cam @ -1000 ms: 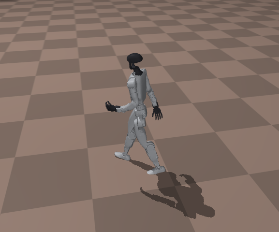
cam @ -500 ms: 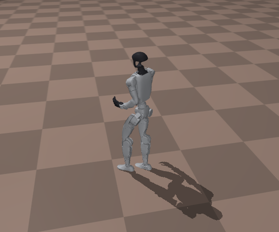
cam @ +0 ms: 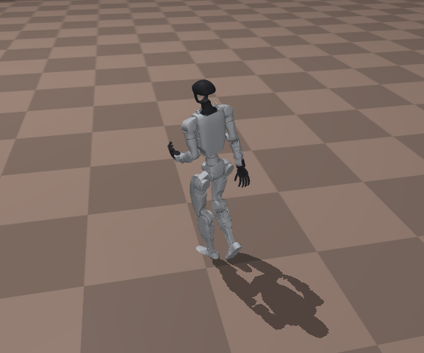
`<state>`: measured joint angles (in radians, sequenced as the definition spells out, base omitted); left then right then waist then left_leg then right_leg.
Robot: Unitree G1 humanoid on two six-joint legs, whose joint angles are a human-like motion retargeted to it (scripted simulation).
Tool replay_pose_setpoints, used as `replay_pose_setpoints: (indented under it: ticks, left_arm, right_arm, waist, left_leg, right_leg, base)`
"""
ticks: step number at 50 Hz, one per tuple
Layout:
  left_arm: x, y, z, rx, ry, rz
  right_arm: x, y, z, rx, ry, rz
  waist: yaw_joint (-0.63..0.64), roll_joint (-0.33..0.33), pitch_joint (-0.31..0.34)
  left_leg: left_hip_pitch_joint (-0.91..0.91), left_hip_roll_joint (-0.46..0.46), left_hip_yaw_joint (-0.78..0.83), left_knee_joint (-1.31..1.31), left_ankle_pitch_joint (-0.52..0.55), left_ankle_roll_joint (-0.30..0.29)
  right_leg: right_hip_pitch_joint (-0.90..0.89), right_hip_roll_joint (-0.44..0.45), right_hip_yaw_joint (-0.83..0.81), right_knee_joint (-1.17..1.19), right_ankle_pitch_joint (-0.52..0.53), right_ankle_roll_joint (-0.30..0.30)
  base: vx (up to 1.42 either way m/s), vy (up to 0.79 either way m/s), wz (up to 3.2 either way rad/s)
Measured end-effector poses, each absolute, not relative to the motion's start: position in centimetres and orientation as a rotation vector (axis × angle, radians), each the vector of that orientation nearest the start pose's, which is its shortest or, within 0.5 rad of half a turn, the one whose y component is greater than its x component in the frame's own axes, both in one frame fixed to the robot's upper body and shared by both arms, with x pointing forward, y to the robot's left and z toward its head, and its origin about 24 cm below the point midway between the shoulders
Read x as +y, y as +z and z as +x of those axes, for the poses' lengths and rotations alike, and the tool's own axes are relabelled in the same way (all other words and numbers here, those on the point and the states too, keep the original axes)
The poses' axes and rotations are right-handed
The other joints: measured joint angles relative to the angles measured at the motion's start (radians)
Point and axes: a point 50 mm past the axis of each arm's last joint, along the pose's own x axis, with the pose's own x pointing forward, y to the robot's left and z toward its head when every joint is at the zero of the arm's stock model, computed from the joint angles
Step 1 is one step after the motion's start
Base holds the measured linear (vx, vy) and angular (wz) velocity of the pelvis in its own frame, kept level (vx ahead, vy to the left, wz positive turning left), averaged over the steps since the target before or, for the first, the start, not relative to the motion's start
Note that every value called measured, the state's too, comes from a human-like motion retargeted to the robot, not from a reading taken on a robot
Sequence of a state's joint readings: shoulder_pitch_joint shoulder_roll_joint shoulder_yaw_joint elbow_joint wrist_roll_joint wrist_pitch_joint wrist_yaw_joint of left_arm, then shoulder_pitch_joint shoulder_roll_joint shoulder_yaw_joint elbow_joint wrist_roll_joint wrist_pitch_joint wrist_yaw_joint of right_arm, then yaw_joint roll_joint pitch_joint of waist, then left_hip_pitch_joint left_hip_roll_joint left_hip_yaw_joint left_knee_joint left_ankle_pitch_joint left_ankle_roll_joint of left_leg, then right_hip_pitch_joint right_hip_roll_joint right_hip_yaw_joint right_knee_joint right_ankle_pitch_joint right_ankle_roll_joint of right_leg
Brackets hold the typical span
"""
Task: Walk run
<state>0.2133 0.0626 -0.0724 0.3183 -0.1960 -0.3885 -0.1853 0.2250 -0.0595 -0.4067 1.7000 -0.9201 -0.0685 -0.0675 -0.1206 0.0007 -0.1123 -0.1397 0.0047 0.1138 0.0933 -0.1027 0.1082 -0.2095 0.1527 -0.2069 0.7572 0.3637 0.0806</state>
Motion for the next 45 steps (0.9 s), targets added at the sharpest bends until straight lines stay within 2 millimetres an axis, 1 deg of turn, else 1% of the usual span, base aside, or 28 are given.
replay_pose_setpoints:
  ticks: [2, 4, 5, 7, 10, 12, 13, 15, 16, 17, 18, 19, 20, 21, 23, 25, 27, 28, 29, 30, 33, 35, 38, 41, 43, 45]
  left_arm:
    - [15.3, -3.2, 19.2, 0.097, -0.117, -0.126]
    - [15.2, -2.7, 19.6, 0.067, -0.113, -0.126]
    - [15.2, -2.5, 19.8, 0.054, -0.112, -0.130]
    - [15.3, -2.2, 20.1, 0.040, -0.112, -0.143]
    - [15.4, -2.0, 20.3, 0.027, -0.111, -0.157]
    - [15.5, -2.0, 20.3, 0.021, -0.107, -0.163]
    - [15.5, -2.0, 20.3, 0.020, -0.103, -0.167]
    - [15.4, -2.2, 20.1, 0.026, -0.097, -0.175]
    - [15.3, -2.3, 20.0, 0.032, -0.096, -0.180]
    - [15.2, -2.5, 19.8, 0.040, -0.095, -0.185]
    - [15.0, -2.8, 19.5, 0.053, -0.094, -0.193]
    - [14.8, -3.1, 19.2, 0.070, -0.093, -0.202]
    - [14.6, -3.5, 18.9, 0.088, -0.091, -0.213]
    - [14.5, -3.8, 18.6, 0.106, -0.086, -0.223]
    - [14.3, -4.4, 18.0, 0.137, -0.075, -0.240]
    - [13.9, -4.8, 17.5, 0.159, -0.069, -0.251]
    - [13.9, -4.7, 17.5, 0.160, -0.065, -0.248]
    - [14.0, -4.6, 17.6, 0.155, -0.067, -0.243]
    - [14.1, -4.5, 17.7, 0.148, -0.074, -0.237]
    - [14.2, -4.4, 17.8, 0.140, -0.083, -0.231]
    - [14.5, -4.3, 17.8, 0.130, -0.084, -0.224]
    - [14.9, -4.1, 17.9, 0.123, -0.074, -0.221]
    - [15.1, -4.0, 17.9, 0.116, -0.067, -0.210]
    - [15.1, -4.0, 17.8, 0.113, -0.061, -0.207]
    - [15.0, -4.0, 17.9, 0.112, -0.058, -0.212]
    - [14.9, -4.0, 17.8, 0.114, -0.057, -0.217]
  right_arm:
    - [-15.9, -16.0, -12.5, 1.836, 0.382, -0.314]
    - [-15.8, -15.4, -14.2, 1.889, 0.371, -0.283]
    - [-15.8, -15.1, -15.0, 1.918, 0.363, -0.267]
    - [-15.7, -14.7, -16.0, 1.962, 0.337, -0.230]
    - [-15.3, -14.6, -16.5, 1.990, 0.289, -0.172]
    - [-15.1, -14.7, -16.0, 1.979, 0.263, -0.142]
    - [-15.0, -14.9, -15.6, 1.965, 0.253, -0.133]
    - [-15.0, -15.2, -14.8, 1.933, 0.243, -0.132]
    - [-15.2, -15.5, -14.2, 1.916, 0.242, -0.141]
    - [-15.3, -15.7, -13.6, 1.900, 0.241, -0.153]
    - [-15.5, -15.9, -13.0, 1.885, 0.239, -0.169]
    - [-15.7, -16.1, -12.4, 1.868, 0.237, -0.187]
    - [-15.8, -16.2, -11.8, 1.850, 0.234, -0.205]
    - [-16.1, -16.4, -11.1, 1.828, 0.232, -0.227]
    - [-16.8, -16.8, -9.4, 1.782, 0.222, -0.273]
    - [-17.7, -17.2, -7.3, 1.732, 0.204, -0.316]
    - [-18.6, -17.6, -4.4, 1.665, 0.197, -0.361]
    - [-19.0, -17.7, -2.8, 1.627, 0.198, -0.383]
    - [-19.4, -17.8, -1.1, 1.584, 0.196, -0.401]
    - [-19.7, -17.8, 0.8, 1.539, 0.194, -0.418]
    - [-20.4, -17.3, 6.7, 1.364, 0.179, -0.472]
    - [-20.6, -16.5, 10.7, 1.231, 0.165, -0.500]
    - [-20.7, -14.9, 15.7, 1.045, 0.130, -0.523]
    - [-20.9, -13.0, 19.5, 0.888, 0.095, -0.535]
    - [-21.1, -12.0, 21.0, 0.819, 0.076, -0.538]
    - [-21.3, -11.2, 22.2, 0.756, 0.055, -0.539]
  waist:
    - [-0.049, 0.019, 0.008]
    - [-0.091, 0.026, 0.014]
    - [-0.105, 0.026, 0.016]
    - [-0.129, 0.010, 0.022]
    - [-0.158, -0.013, 0.036]
    - [-0.175, -0.004, 0.044]
    - [-0.175, 0.000, 0.045]
    - [-0.162, 0.011, 0.041]
    - [-0.164, 0.017, 0.038]
    - [-0.168, 0.022, 0.033]
    - [-0.175, 0.025, 0.026]
    - [-0.195, 0.031, 0.019]
    - [-0.221, 0.037, 0.012]
    - [-0.232, 0.043, 0.003]
    - [-0.233, 0.048, -0.014]
    - [-0.223, 0.030, -0.019]
    - [-0.198, -0.016, -0.023]
    - [-0.181, -0.037, -0.027]
    - [-0.178, -0.046, -0.025]
    - [-0.181, -0.050, -0.021]
    - [-0.156, -0.072, -0.002]
    - [-0.115, -0.088, 0.012]
    - [-0.071, -0.086, 0.022]
    - [-0.037, -0.067, 0.037]
    - [-0.024, -0.056, 0.044]
    - [-0.005, -0.052, 0.044]
  left_leg:
    - [0.041, -0.008, -0.035, -0.017, -0.016, -0.004]
    - [0.079, -0.025, -0.056, -0.029, -0.035, -0.006]
    - [0.098, -0.035, -0.060, -0.033, -0.046, -0.006]
    - [0.140, -0.068, -0.064, -0.040, -0.070, -0.005]
    - [0.209, -0.102, -0.076, -0.045, -0.104, -0.011]
    - [0.251, -0.094, -0.093, -0.050, -0.120, -0.024]
    - [0.269, -0.090, -0.094, -0.051, -0.128, -0.032]
    - [0.297, -0.083, -0.083, -0.044, -0.142, -0.044]
    - [0.304, -0.078, -0.085, -0.033, -0.135, -0.052]
    - [0.312, -0.074, -0.089, -0.021, -0.124, -0.063]
    - [0.319, -0.071, -0.098, -0.006, -0.103, -0.076]
    - [0.322, -0.063, -0.118, 0.013, -0.064, -0.097]
    - [0.325, -0.052, -0.144, 0.035, -0.017, -0.121]
    - [0.322, -0.040, -0.156, 0.068, 0.061, -0.152]
    - [0.301, -0.030, -0.173, 0.162, 0.257, -0.224]
    - [0.245, -0.049, -0.192, 0.326, 0.444, -0.300]
    - [0.161, -0.066, -0.126, 0.527, 0.547, -0.324]
    - [0.122, -0.069, -0.098, 0.602, 0.584, -0.314]
    - [0.079, -0.059, -0.085, 0.666, 0.564, -0.290]
    - [0.034, -0.041, -0.078, 0.724, 0.515, -0.260]
    - [-0.080, 0.006, -0.010, 0.778, 0.385, -0.173]
    - [-0.156, 0.030, 0.048, 0.759, 0.292, -0.120]
    - [-0.221, 0.037, 0.083, 0.581, 0.195, -0.095]
    - [-0.250, 0.014, 0.079, 0.335, 0.185, -0.070]
    - [-0.259, 0.011, 0.113, 0.201, 0.162, -0.056]
    - [-0.277, -0.032, 0.124, 0.053, 0.091, -0.047]
  right_leg:
    - [-0.072, -0.030, -0.003, -0.027, -0.094, -0.010]
    - [-0.127, -0.073, 0.006, -0.117, -0.165, -0.011]
    - [-0.145, -0.095, 0.016, -0.187, -0.184, -0.002]
    - [-0.163, -0.161, 0.016, -0.350, -0.176, 0.001]
    - [-0.187, -0.256, -0.008, -0.573, -0.203, -0.025]
    - [-0.212, -0.257, 0.015, -0.706, -0.228, -0.030]
    - [-0.220, -0.248, 0.034, -0.771, -0.249, -0.004]
    - [-0.219, -0.255, -0.056, -0.827, -0.271, 0.016]
    - [-0.224, -0.233, 0.001, -0.800, -0.246, -0.051]
    - [-0.226, -0.223, 0.015, -0.771, -0.232, -0.099]
    - [-0.221, -0.241, -0.056, -0.741, -0.236, -0.107]
    - [-0.212, -0.247, -0.075, -0.724, -0.215, -0.103]
    - [-0.200, -0.248, -0.070, -0.714, -0.180, -0.094]
    - [-0.185, -0.241, -0.051, -0.705, -0.177, -0.099]
    - [-0.156, -0.234, -0.037, -0.679, -0.197, -0.121]
    - [-0.113, -0.246, -0.033, -0.667, -0.230, -0.143]
    - [-0.069, -0.262, -0.043, -0.677, -0.252, -0.168]
    - [-0.047, -0.261, -0.036, -0.681, -0.266, -0.182]
    - [-0.028, -0.254, -0.024, -0.683, -0.279, -0.194]
    - [-0.009, -0.244, -0.011, -0.686, -0.291, -0.204]
    - [0.049, -0.223, -0.014, -0.700, -0.307, -0.223]
    - [0.082, -0.200, 0.008, -0.705, -0.318, -0.236]
    - [0.128, -0.157, 0.015, -0.714, -0.341, -0.247]
    - [0.184, -0.103, 0.029, -0.726, -0.371, -0.254]
    - [0.217, -0.079, 0.032, -0.732, -0.390, -0.255]
    - [0.258, -0.061, 0.017, -0.741, -0.411, -0.250]
  base:
    - [0.68, -0.01, 0.77]
    - [0.72, -0.04, 0.55]
    - [0.66, -0.07, 0.30]
    - [0.70, -0.12, 0.21]
    - [0.62, -0.15, 0.24]
    - [0.78, -0.21, 0.23]
    - [0.79, -0.23, -0.06]
    - [0.74, -0.23, -0.23]
    - [0.84, -0.27, 0.03]
    - [0.89, -0.29, 0.38]
    - [0.83, -0.26, 0.76]
    - [0.81, -0.26, 1.19]
    - [0.89, -0.32, 1.24]
    - [0.93, -0.37, 0.99]
    - [0.92, -0.38, 0.34]
    - [0.89, -0.36, 0.01]
    - [0.84, -0.35, -0.39]
    - [0.66, -0.29, -0.41]
    - [0.58, -0.27, -0.12]
    - [0.61, -0.29, 0.13]
    - [0.61, -0.30, -0.37]
    - [0.62, -0.27, -0.98]
    - [0.61, -0.21, -0.70]
    - [0.59, -0.13, -0.46]
    - [0.75, -0.11, -0.19]
    - [0.69, -0.09, -0.24]
